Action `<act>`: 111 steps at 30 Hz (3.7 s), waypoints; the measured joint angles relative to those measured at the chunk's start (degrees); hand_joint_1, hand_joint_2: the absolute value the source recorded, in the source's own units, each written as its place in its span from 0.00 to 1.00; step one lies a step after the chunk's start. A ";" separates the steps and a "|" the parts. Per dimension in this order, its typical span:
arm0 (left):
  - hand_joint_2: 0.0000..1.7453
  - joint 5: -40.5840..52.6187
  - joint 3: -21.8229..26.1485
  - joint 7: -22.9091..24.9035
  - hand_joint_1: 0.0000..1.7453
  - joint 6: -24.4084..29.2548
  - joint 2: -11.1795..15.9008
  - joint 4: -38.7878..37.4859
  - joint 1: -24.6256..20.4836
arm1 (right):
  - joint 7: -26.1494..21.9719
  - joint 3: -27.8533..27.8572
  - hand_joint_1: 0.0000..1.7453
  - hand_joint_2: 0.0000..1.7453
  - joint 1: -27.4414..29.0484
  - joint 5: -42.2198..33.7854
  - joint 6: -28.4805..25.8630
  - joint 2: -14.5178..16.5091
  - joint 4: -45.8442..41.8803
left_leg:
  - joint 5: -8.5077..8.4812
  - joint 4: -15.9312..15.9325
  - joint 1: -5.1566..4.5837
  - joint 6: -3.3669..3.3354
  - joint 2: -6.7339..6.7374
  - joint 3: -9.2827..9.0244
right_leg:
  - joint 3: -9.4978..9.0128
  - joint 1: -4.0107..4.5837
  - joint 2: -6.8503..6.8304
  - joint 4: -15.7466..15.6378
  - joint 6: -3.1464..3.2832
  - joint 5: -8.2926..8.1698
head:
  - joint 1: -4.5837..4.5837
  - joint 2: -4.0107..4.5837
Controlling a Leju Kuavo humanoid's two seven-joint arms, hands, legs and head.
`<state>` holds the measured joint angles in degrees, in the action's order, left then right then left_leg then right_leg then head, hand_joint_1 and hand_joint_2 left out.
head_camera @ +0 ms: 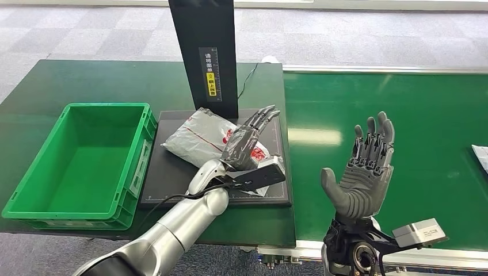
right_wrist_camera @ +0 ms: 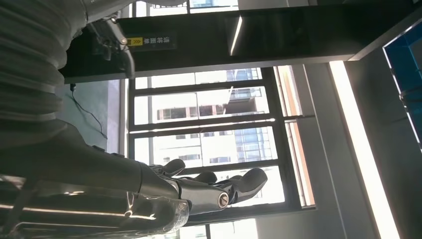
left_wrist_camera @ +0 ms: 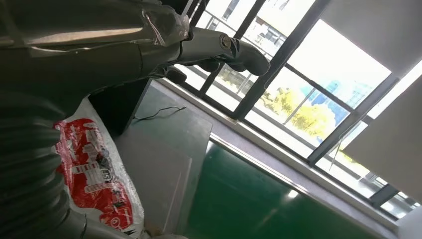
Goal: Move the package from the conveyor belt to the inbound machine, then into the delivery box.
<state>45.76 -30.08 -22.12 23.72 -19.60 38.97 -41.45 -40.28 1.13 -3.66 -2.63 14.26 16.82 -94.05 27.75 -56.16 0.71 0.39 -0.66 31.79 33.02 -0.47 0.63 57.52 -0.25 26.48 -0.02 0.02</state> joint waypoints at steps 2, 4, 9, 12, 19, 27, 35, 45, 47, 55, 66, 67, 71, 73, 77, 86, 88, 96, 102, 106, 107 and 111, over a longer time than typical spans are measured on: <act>1.00 0.49 0.00 0.26 0.00 -0.13 0.13 -3.40 -1.04 | 0.00 0.16 0.00 1.00 -0.15 -0.20 -0.57 0.07 0.00 | 0.00 0.01 0.00 0.00 0.00 0.01 | 0.00 0.00 0.00 0.00 0.00 0.00 | 0.01 0.00; 1.00 1.05 0.00 0.64 0.00 -0.70 0.36 -6.29 -1.65 | 0.00 0.32 0.00 1.00 -0.20 -0.33 -1.06 0.08 0.00 | 0.00 0.01 0.00 0.00 0.00 0.01 | 0.00 0.01 0.00 0.00 0.00 0.00 | 0.01 0.00; 1.00 2.11 -0.01 1.40 0.00 -1.28 0.91 -11.94 -1.49 | 0.00 0.66 0.00 1.00 -0.19 -0.74 -1.78 0.08 0.00 | 0.00 0.01 0.00 0.00 0.00 0.03 | 0.00 0.00 0.00 0.00 0.00 0.01 | -0.01 0.00; 1.00 2.66 -0.17 1.86 0.00 -1.72 1.24 -14.43 -0.96 | 0.00 0.85 0.00 1.00 -0.19 -1.03 -2.12 0.08 0.00 | 0.00 0.01 -0.01 0.00 0.00 0.04 | 0.00 0.00 0.00 0.00 0.00 0.01 | -0.01 0.00; 1.00 3.40 -0.54 2.67 0.00 -2.12 1.93 -17.35 -0.04 | 0.06 0.89 0.00 1.00 -0.50 -1.47 -2.30 0.08 0.45 | 0.00 0.01 0.00 0.00 -0.01 0.04 | 0.00 0.00 -0.01 0.00 0.00 0.01 | 0.00 0.00; 1.00 3.44 -0.55 3.50 0.00 -1.35 2.91 -18.34 -0.04 | 0.07 0.81 0.00 1.00 -1.56 -1.90 -2.37 0.08 1.66 | -0.01 0.02 0.00 0.00 -0.01 0.02 | -0.02 0.00 -0.01 0.01 0.00 0.00 | 0.00 0.00; 1.00 3.47 -0.55 3.61 0.94 -0.90 3.82 -18.69 0.01 | 0.07 0.55 0.00 1.00 -2.39 -2.07 -2.37 0.08 2.84 | -0.01 0.02 0.00 0.00 0.00 0.01 | -0.03 0.00 0.00 0.01 0.00 0.00 | 0.00 0.00; 1.00 3.88 -0.52 1.79 1.00 -0.48 4.42 -18.85 -0.04 | 0.09 -0.34 0.00 1.00 -3.99 -2.57 -2.95 0.08 4.68 | -0.01 0.01 0.00 0.01 -0.01 -0.03 | -0.09 0.00 -0.02 0.01 0.00 0.00 | -0.01 0.00; 1.00 3.88 -0.52 1.73 1.00 -0.35 4.45 -18.84 -0.17 | 0.09 -0.50 0.00 1.00 -4.07 -2.65 -3.14 0.08 4.93 | -0.01 0.01 0.00 0.00 -0.01 -0.03 | -0.10 0.00 -0.02 0.01 0.00 0.00 | -0.01 0.00; 1.00 3.88 -0.51 1.71 1.00 -0.31 4.51 -18.84 -0.32 | 0.09 -1.17 0.00 1.00 -4.15 -2.71 -3.38 0.05 5.49 | -0.01 0.01 0.00 0.01 -0.01 -0.05 | -0.10 0.00 -0.02 0.01 0.00 0.00 | 0.00 0.00; 1.00 3.81 -0.51 1.57 1.00 -0.29 4.54 -18.84 -0.31 | 0.09 -1.22 0.00 1.00 -4.40 -2.73 -3.45 0.03 5.81 | -0.01 0.01 0.00 0.01 -0.01 -0.06 | -0.10 0.00 -0.02 0.01 0.00 0.00 | -0.01 0.00; 1.00 3.62 -0.49 1.31 1.00 -0.21 4.55 -18.84 -0.31 | 0.09 -1.23 0.00 1.00 -4.40 -2.75 -3.52 0.02 5.81 | -0.01 0.01 0.00 0.01 -0.02 -0.06 | -0.10 0.00 -0.02 0.01 0.00 0.00 | -0.01 0.00; 1.00 0.58 0.33 -2.29 1.00 1.19 4.69 -18.61 -0.01 | 0.09 -1.26 0.00 1.00 -4.36 -2.79 -4.06 -0.14 5.81 | -0.01 0.01 0.00 0.01 -0.01 -0.06 | -0.09 0.00 -0.02 0.01 0.00 0.00 | 0.00 0.00; 1.00 -2.49 1.60 -6.06 1.00 2.51 4.76 -17.68 0.49 | 0.09 -1.26 0.00 1.00 -4.22 -2.75 -4.56 -0.29 5.81 | -0.01 0.01 0.00 0.01 -0.01 -0.05 | -0.08 0.00 -0.02 0.01 0.00 0.00 | 0.00 0.00; 1.00 -10.55 5.05 -14.40 1.00 3.76 5.09 -12.17 2.08 | 0.09 -1.25 0.00 1.00 -3.19 -2.53 -5.88 -0.52 5.58 | -0.01 0.01 0.00 0.01 -0.01 -0.04 | -0.06 0.00 -0.01 0.01 0.00 0.00 | -0.01 0.00; 1.00 -34.23 8.96 -17.97 1.00 0.81 8.53 25.24 16.67 | 0.08 -0.96 0.00 1.00 2.21 -1.27 -8.60 -0.84 1.64 | 0.03 0.03 0.00 0.02 0.02 0.12 | 0.10 0.01 0.02 0.01 0.02 0.04 | 0.01 0.00; 1.00 -38.89 10.10 -18.00 1.00 0.66 9.55 34.37 19.98 | 0.08 -0.84 0.00 1.00 3.27 -0.97 -8.66 -0.84 0.68 | 0.03 0.04 0.01 0.02 0.05 0.12 | 0.11 0.01 0.05 0.01 0.02 0.04 | 0.00 0.00; 1.00 -43.35 14.75 -18.03 1.00 -0.25 11.83 55.15 27.66 | 0.09 -0.03 0.00 1.00 4.88 -0.45 -8.47 -0.84 -0.97 | 0.02 0.04 0.00 0.03 0.04 0.11 | 0.08 0.01 0.05 0.01 0.00 0.06 | 0.01 0.00; 1.00 -43.37 15.58 -18.03 1.00 -0.33 12.42 59.26 28.86 | 0.08 0.26 0.00 1.00 5.03 -0.45 -8.47 -0.80 -1.14 | 0.02 0.02 0.00 0.03 0.03 0.08 | 0.06 0.00 0.04 0.01 0.00 0.05 | 0.00 0.00; 1.00 -43.43 16.16 -18.03 1.00 -0.41 12.55 61.33 29.57 | 0.08 0.32 0.00 1.00 5.02 -0.12 -8.34 -0.75 -1.14 | 0.02 0.03 0.01 0.03 0.04 0.09 | 0.08 0.01 0.06 0.01 0.00 0.05 | 0.01 0.00; 1.00 -43.47 16.46 -18.03 1.00 -0.48 12.54 62.08 29.80 | 0.08 0.34 0.00 1.00 5.02 0.02 -8.29 -0.73 -1.14 | 0.02 0.03 0.01 0.03 0.04 0.09 | 0.09 0.01 0.06 0.01 0.00 0.05 | 0.01 0.00; 1.00 -43.99 18.48 -18.03 1.00 -0.70 12.44 65.88 30.88 | 0.09 0.50 0.00 1.00 5.02 0.39 -7.91 -0.58 -1.14 | 0.02 0.04 0.01 0.03 0.06 0.10 | 0.10 0.01 0.07 0.01 0.01 0.06 | 0.01 0.00</act>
<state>1.77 -11.59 -40.15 23.02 -7.16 104.86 -10.57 -40.19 1.63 1.35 -2.24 6.36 16.23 -95.19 27.77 -56.12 0.72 0.42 -0.61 31.89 33.12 -0.46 0.70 57.53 -0.25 26.54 -0.01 0.02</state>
